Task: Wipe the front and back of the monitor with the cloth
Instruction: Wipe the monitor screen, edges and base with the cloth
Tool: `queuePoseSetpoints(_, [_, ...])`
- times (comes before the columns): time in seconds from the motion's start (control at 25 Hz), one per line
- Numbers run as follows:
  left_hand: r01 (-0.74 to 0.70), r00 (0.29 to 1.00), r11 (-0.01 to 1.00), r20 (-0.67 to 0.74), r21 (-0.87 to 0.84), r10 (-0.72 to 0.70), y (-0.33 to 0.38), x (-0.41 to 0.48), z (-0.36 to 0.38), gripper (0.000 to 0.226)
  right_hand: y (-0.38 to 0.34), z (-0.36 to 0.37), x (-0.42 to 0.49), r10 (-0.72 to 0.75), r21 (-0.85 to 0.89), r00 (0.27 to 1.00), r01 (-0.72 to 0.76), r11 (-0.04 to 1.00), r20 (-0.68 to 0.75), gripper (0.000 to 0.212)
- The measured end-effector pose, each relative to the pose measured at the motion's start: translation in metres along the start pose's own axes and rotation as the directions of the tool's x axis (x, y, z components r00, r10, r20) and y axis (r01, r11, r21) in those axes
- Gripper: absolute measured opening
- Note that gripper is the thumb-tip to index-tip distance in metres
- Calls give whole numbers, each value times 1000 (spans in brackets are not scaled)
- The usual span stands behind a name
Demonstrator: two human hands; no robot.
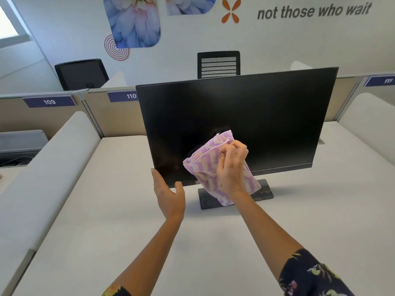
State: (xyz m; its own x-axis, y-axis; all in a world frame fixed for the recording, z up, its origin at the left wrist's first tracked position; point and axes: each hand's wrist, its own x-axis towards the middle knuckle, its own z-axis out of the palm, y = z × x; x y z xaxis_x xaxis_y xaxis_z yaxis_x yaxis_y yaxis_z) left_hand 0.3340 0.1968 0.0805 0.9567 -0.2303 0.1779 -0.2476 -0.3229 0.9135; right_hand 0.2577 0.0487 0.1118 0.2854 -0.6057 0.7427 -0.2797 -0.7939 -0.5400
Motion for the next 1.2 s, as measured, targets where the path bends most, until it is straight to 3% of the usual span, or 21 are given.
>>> queuePoseSetpoints(0.16, [-7,1000,1000,20,23,6,-2,1,0,79,6,4,7,111,-115,993,-116,987,-51,16])
queuePoseSetpoints(0.28, [-29,999,999,25,34,28,-3,2,-2,80,9,6,-1,216,-102,976,-215,971,-3,16])
queuePoseSetpoints(0.4, [-50,998,997,37,51,48,-5,1,-1,82,0,15,-13,287,-81,956,-292,953,-64,26])
queuePoseSetpoints(0.56, [-86,994,995,65,54,82,-8,-3,-2,83,-12,31,-32,131,-252,991,-125,960,8,54])
queuePoseSetpoints(0.68, [-148,988,984,55,95,144,-12,-5,2,79,-10,36,-44,18,-349,995,18,937,100,59])
queuePoseSetpoints(0.76, [-261,965,953,58,152,255,-12,-8,9,74,0,35,-57,-91,-385,976,163,908,198,59])
queuePoseSetpoints(0.92, [-446,890,875,201,187,410,-6,-14,27,67,37,19,-83,-243,-374,892,389,842,381,57])
queuePoseSetpoints(1.08, [-569,817,763,317,307,481,-21,-10,30,67,74,-6,-92,-198,-415,892,374,829,407,62])
queuePoseSetpoints(1.2, [-579,813,719,335,384,476,-30,-6,28,67,91,-29,-80,16,-524,949,160,837,315,69])
